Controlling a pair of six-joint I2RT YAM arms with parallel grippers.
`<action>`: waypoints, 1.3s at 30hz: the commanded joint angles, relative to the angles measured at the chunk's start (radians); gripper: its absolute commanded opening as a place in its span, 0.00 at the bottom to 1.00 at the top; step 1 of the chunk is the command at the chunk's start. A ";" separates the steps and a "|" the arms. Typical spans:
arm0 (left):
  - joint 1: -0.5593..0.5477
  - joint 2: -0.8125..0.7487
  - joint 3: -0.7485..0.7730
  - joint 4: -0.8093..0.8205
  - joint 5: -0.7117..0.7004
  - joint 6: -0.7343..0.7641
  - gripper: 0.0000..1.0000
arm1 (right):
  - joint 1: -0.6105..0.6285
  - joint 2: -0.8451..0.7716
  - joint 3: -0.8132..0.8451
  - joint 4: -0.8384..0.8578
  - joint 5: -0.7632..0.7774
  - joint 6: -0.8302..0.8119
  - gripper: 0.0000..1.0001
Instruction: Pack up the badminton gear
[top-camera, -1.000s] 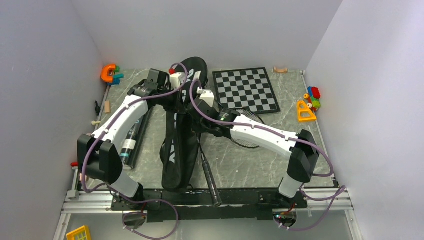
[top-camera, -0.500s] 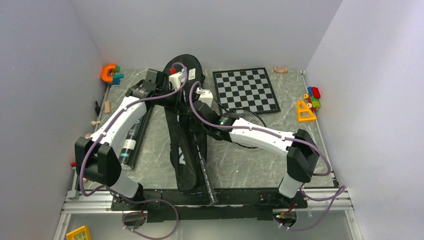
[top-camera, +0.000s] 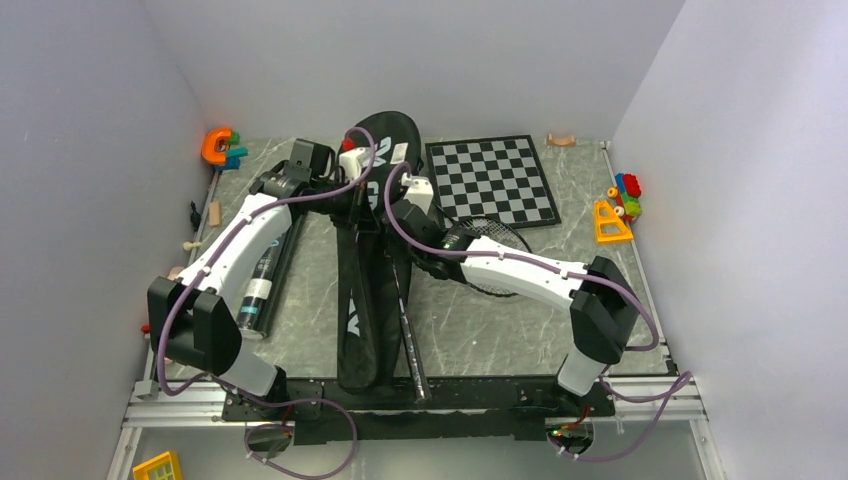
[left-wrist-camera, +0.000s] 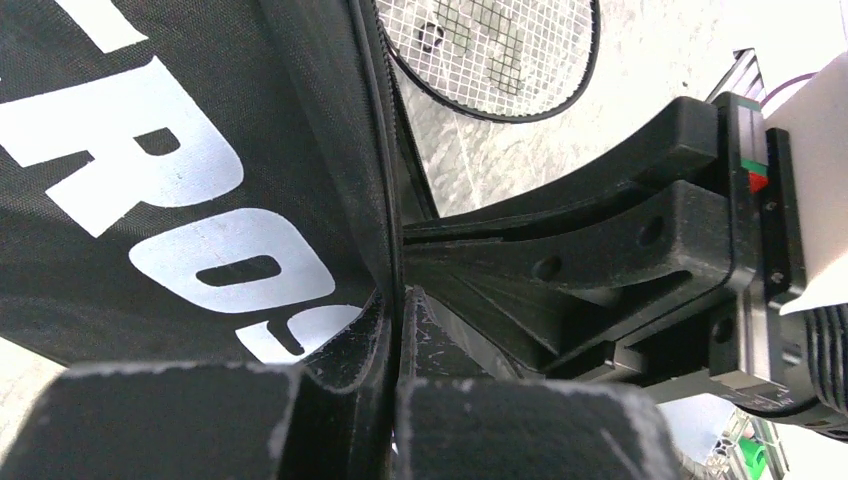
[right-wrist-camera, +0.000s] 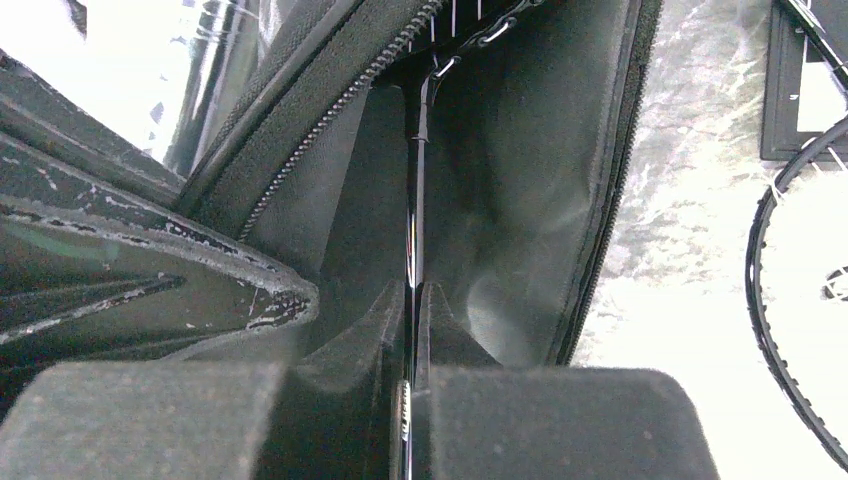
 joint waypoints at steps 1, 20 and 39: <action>-0.003 -0.065 -0.012 0.038 0.043 0.020 0.00 | -0.002 -0.027 0.005 0.107 -0.008 -0.001 0.14; 0.080 -0.016 0.003 0.074 0.002 0.009 0.00 | -0.100 -0.260 -0.090 0.102 -0.143 0.011 0.70; 0.200 -0.058 -0.033 0.034 0.003 0.054 0.00 | -0.354 -0.084 -0.138 -0.068 -0.195 0.374 0.96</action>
